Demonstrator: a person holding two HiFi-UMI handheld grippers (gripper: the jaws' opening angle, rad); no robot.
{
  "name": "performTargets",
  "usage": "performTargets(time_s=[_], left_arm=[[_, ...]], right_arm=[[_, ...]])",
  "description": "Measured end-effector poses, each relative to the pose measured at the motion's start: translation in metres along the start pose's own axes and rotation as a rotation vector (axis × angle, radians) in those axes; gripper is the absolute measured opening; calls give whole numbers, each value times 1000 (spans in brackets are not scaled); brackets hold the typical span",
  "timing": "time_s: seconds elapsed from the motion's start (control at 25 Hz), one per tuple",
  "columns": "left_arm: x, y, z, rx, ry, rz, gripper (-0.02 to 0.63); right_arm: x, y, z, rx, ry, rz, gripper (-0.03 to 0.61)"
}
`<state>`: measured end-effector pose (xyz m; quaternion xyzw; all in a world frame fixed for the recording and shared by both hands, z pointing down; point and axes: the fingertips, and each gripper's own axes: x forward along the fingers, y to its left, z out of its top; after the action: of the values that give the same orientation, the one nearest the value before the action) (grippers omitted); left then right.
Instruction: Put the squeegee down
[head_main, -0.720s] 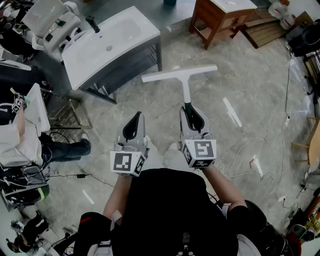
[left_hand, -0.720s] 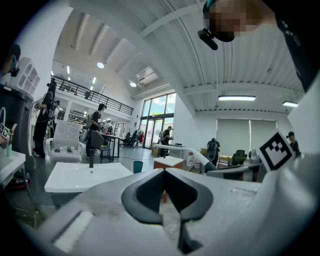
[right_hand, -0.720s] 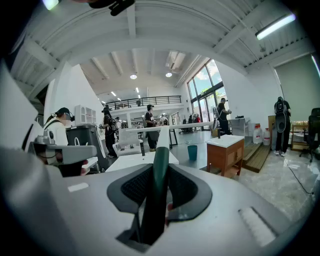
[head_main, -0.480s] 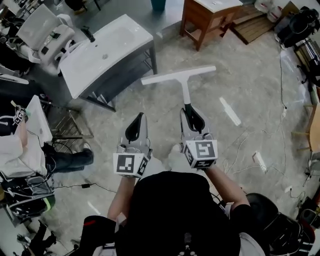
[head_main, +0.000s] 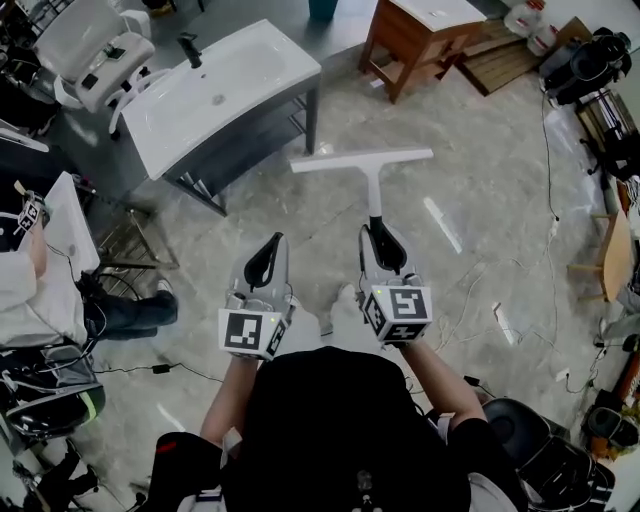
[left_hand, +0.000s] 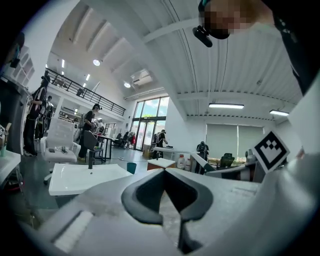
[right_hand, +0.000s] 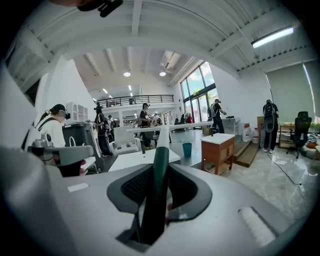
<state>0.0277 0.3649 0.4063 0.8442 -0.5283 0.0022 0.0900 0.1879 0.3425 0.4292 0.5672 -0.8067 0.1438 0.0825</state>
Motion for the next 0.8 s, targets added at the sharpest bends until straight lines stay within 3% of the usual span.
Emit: performTargets(time_s=[0.4,0.8], left_arm=[[-32,18,36,53,-81,-50,2],[-38,42,48,44,-112,-38,2]], right_arm=[[-4,46,30,17,-126,-4,98],[0,71,48,-25,-146,1,98]])
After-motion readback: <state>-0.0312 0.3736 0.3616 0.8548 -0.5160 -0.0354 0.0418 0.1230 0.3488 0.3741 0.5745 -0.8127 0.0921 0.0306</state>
